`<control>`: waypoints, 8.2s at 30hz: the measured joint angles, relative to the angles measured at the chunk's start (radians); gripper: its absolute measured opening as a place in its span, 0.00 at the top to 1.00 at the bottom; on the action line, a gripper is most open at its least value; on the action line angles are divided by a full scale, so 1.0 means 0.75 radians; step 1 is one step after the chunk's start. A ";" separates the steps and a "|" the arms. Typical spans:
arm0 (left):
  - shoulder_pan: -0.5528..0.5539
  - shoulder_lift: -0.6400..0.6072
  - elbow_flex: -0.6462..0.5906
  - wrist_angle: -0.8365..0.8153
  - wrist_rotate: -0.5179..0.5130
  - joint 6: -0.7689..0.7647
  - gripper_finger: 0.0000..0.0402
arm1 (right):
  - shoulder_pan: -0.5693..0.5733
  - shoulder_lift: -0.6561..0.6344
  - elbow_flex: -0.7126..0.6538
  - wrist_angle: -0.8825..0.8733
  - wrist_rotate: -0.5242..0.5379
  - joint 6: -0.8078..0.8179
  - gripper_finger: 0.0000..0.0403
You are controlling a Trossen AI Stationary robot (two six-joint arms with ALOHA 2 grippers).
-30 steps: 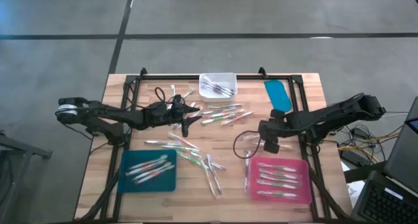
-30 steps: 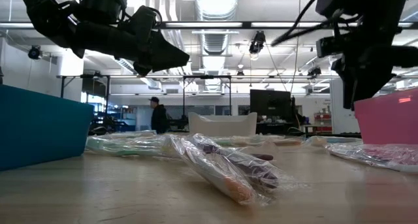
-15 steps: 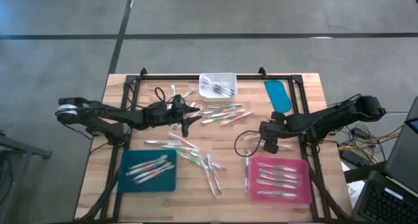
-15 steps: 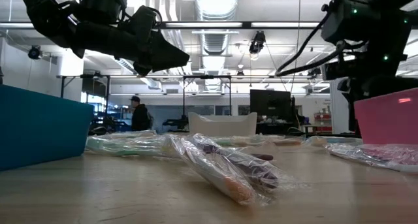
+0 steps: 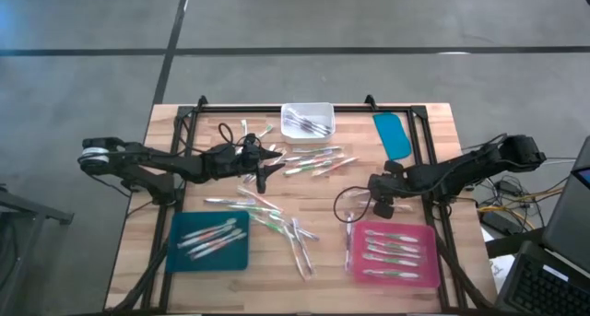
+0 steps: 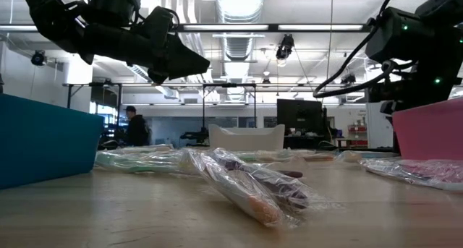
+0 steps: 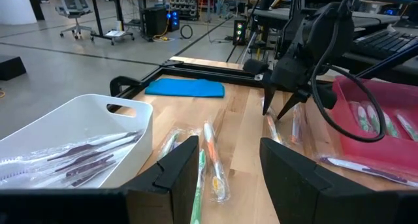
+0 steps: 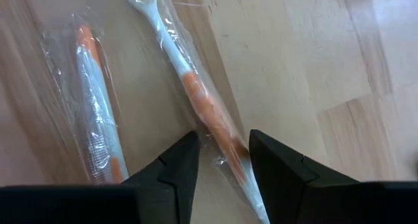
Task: Pick & Place Toothbrushes
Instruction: Put the orange toothbrush into the blue bin, then put the violet toothbrush into the white bin
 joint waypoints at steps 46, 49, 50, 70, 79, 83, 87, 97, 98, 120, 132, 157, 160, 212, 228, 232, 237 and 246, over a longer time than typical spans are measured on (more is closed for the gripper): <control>0.000 0.000 0.000 0.001 0.001 -0.051 0.58 | -0.002 0.002 0.224 0.778 -0.045 -0.431 0.97; 0.000 0.000 0.004 0.001 0.001 -0.081 0.58 | -0.001 0.002 0.224 0.898 -0.016 -0.520 0.97; 0.000 0.000 0.007 0.004 0.001 -0.090 0.58 | -0.001 0.002 0.224 0.934 -0.002 -0.550 0.97; -0.011 -0.001 0.040 0.136 0.098 0.072 0.58 | -0.261 0.002 0.224 1.294 -0.468 -0.593 0.97; -0.020 0.009 0.060 0.246 0.127 0.096 0.58 | -0.320 0.002 0.223 1.299 -0.587 -0.652 0.97; -0.044 0.076 0.125 0.244 0.215 0.172 0.58 | -0.321 0.002 0.210 1.305 -0.634 -0.685 0.97; -0.076 0.169 0.212 0.244 0.229 0.287 0.58 | -0.323 0.000 0.205 1.330 -0.657 -0.678 0.97; -0.092 0.362 0.406 0.242 0.237 0.402 0.58 | -0.320 -0.001 0.200 1.336 -0.690 -0.694 0.97; -0.092 0.379 0.425 0.245 0.249 0.406 0.58 | -0.321 -0.001 0.199 1.337 -0.690 -0.694 0.97; -0.102 0.509 0.620 0.201 0.336 0.386 0.89 | -0.320 -0.001 0.191 1.343 -0.680 -0.723 0.96; -0.103 0.284 0.617 -0.259 0.300 0.322 0.94 | -0.338 -0.066 0.192 1.263 -0.673 -0.609 0.70; -0.570 -0.198 1.124 -2.577 -0.206 -0.651 0.94 | -0.411 -0.399 0.212 1.179 -0.011 -1.037 0.47; -0.638 -0.146 1.171 -2.781 -0.202 -0.802 0.94 | -0.411 -0.398 0.212 1.174 -0.012 -1.032 0.47; -0.822 0.438 1.147 -2.901 0.356 -0.754 0.94 | -0.411 -0.398 0.210 1.175 -0.014 -1.039 0.85; -0.821 0.513 0.968 -2.626 0.450 -0.571 0.94 | -0.411 -0.398 0.209 1.175 -0.014 -1.039 0.85; -0.821 0.513 0.933 -2.603 0.460 -0.548 0.93 | -0.411 -0.398 0.209 1.175 -0.014 -1.053 0.81; -0.821 0.512 0.906 -2.603 0.460 -0.547 0.86 | -0.411 -0.398 0.209 1.175 -0.014 -1.048 0.77; -0.821 0.512 0.892 -2.603 0.429 -0.538 0.73 | -0.411 -0.398 0.209 1.175 -0.014 -1.047 0.70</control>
